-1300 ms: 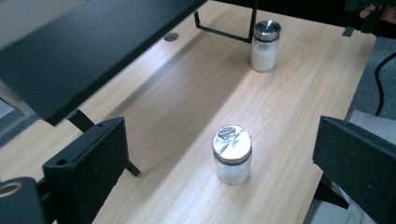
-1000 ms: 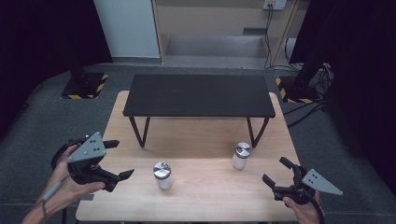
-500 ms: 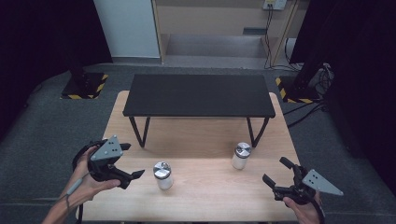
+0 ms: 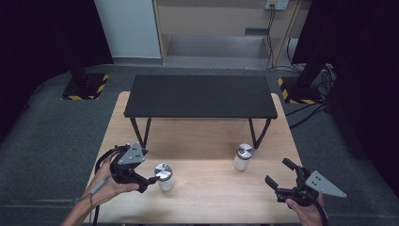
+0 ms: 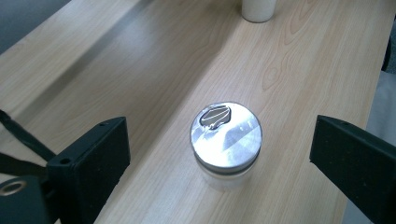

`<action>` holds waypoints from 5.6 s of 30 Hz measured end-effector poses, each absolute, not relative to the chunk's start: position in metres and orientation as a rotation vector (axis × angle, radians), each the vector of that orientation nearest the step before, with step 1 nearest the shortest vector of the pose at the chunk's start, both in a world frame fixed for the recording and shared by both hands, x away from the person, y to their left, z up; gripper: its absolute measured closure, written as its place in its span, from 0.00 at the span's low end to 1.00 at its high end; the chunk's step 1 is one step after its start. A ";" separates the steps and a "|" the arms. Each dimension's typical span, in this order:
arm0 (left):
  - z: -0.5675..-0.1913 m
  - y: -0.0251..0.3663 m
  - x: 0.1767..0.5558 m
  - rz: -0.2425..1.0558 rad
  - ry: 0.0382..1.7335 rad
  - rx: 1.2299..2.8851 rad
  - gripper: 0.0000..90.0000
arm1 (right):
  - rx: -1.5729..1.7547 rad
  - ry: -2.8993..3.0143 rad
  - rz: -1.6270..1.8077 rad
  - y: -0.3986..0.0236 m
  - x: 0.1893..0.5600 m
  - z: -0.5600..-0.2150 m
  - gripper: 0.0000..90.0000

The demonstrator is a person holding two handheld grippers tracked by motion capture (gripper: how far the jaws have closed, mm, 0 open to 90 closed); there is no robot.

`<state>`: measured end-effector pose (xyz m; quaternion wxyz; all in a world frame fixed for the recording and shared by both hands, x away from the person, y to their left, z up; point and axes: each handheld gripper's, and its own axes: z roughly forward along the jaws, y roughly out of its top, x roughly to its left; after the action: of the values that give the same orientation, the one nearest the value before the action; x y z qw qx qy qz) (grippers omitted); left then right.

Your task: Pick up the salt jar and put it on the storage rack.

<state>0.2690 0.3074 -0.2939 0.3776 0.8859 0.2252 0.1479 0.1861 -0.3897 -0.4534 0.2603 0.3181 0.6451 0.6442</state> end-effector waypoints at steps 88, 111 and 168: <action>-0.189 0.297 0.304 0.270 0.546 2.284 0.38 | 0.853 1.757 1.747 -0.389 0.188 -0.453 0.04; -0.080 0.315 0.323 0.331 0.580 2.197 0.38 | 0.854 1.760 1.747 -0.389 0.188 -0.454 0.04; -0.128 0.293 0.492 0.475 0.992 2.165 0.38 | 0.887 1.735 1.725 -0.392 0.185 -0.454 0.05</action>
<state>0.4925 0.2932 -0.1278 0.3490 0.8355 0.3829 0.1833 0.1850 -0.3915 -0.4542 0.2666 0.3284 0.6426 0.6389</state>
